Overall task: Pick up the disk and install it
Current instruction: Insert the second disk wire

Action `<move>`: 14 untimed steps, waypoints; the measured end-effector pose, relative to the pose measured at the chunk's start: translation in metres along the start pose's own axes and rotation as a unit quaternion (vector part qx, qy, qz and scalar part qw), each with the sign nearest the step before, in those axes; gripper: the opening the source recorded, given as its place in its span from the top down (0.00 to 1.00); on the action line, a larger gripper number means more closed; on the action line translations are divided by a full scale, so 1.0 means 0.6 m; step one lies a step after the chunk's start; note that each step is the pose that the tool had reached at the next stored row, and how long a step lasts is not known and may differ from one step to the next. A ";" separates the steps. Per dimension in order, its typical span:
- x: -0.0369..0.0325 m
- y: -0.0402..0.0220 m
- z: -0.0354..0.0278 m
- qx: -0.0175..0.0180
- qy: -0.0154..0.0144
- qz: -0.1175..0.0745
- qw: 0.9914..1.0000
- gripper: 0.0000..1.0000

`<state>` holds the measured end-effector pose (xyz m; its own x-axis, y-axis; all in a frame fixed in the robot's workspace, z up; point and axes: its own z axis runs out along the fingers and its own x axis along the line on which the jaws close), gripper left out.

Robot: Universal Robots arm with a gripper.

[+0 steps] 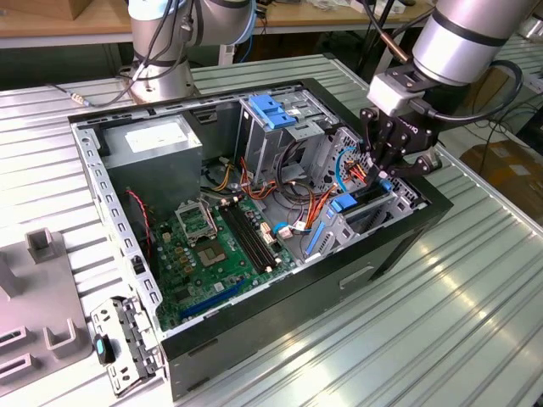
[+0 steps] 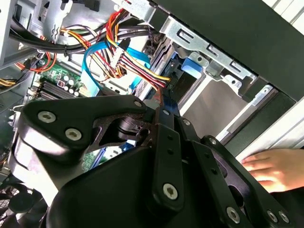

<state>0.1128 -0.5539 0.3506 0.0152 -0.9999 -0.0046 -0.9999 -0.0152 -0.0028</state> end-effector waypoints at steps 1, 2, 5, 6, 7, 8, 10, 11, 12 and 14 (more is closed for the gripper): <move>0.000 0.000 0.000 0.000 0.000 0.000 1.000 0.89; 0.000 0.000 0.000 0.000 0.000 0.000 1.000 0.89; 0.000 0.000 -0.001 0.000 -0.004 0.000 1.000 0.89; 0.000 0.000 -0.002 0.000 -0.004 0.000 1.000 0.89; 0.000 0.000 -0.004 0.000 -0.004 0.000 1.000 0.89; 0.000 0.000 -0.007 0.000 -0.004 0.000 1.000 0.89; 0.000 0.000 -0.014 0.000 -0.004 0.000 1.000 0.89; 0.000 0.000 -0.021 0.000 -0.004 0.000 1.000 0.89; 0.000 0.000 -0.027 0.000 -0.004 0.000 1.000 0.89; 0.000 0.000 -0.033 0.000 -0.005 0.000 1.000 0.89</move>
<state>0.1126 -0.5540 0.3707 0.0151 -0.9998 -0.0139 -0.9999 -0.0151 -0.0030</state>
